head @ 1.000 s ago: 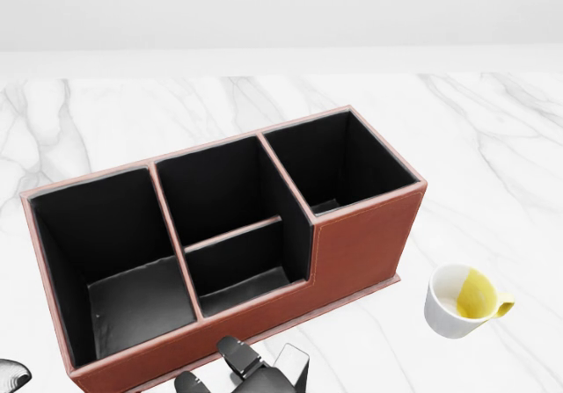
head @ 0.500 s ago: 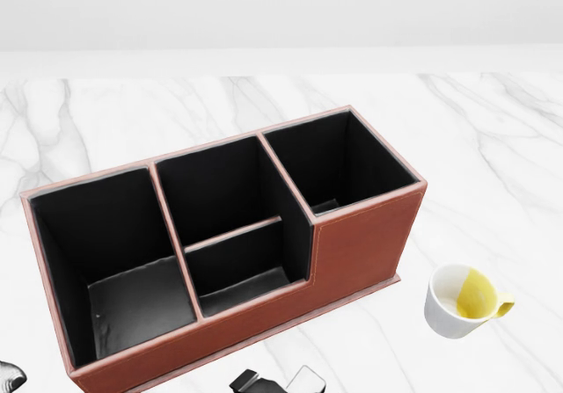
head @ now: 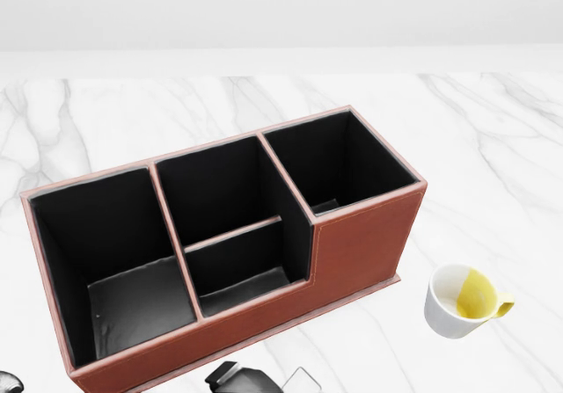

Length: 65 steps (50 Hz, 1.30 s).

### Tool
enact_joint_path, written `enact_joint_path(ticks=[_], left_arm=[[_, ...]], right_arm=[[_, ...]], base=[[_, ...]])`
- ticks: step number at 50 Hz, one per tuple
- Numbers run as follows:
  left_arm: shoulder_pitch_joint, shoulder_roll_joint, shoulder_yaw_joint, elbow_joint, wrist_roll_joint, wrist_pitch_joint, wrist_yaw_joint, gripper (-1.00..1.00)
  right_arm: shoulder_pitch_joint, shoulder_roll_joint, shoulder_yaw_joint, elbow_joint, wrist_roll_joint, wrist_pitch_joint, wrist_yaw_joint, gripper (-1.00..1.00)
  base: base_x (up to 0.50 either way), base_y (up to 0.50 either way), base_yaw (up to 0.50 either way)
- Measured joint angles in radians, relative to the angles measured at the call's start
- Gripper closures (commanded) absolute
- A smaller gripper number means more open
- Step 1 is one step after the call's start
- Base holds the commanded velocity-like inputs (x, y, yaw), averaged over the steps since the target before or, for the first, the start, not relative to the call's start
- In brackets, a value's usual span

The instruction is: Pick up the book and place it in the front compartment of the caddy.

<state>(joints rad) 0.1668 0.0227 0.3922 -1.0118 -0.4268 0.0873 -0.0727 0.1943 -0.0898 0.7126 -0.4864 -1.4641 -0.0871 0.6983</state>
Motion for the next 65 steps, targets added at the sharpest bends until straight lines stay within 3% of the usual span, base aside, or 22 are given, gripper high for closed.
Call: enact_joint_path(ticks=[20,31,42,55,65], left_arm=[[0.001,-0.002,-0.004,-0.007,0.001,0.0,0.0,-1.0],[0.002,-0.003,-0.005,-0.01,0.001,0.0,0.0,-1.0],[0.005,-0.004,-0.005,-0.016,0.001,0.0,-0.001,-1.0],[0.004,-0.003,-0.001,-0.02,-0.001,0.0,-0.001,-1.0],[0.002,-0.003,-0.003,-0.016,0.001,0.0,-0.001,-1.0]], right_arm=[[-0.043,0.047,0.019,-0.223,0.111,0.0,0.0,1.0],[-0.116,0.12,-0.006,-0.303,0.176,0.0,0.0,1.0],[-0.302,0.217,-0.105,-0.308,0.259,0.0,0.0,1.0],[-0.595,0.208,-0.122,-0.327,0.343,0.004,0.0,1.0],[-0.803,0.198,-0.152,-0.33,0.4,0.067,0.0,1.0]], base=[[0.0,0.0,0.0],[0.0,0.0,0.0],[0.0,0.0,0.0],[0.0,0.0,0.0],[0.0,0.0,0.0]])
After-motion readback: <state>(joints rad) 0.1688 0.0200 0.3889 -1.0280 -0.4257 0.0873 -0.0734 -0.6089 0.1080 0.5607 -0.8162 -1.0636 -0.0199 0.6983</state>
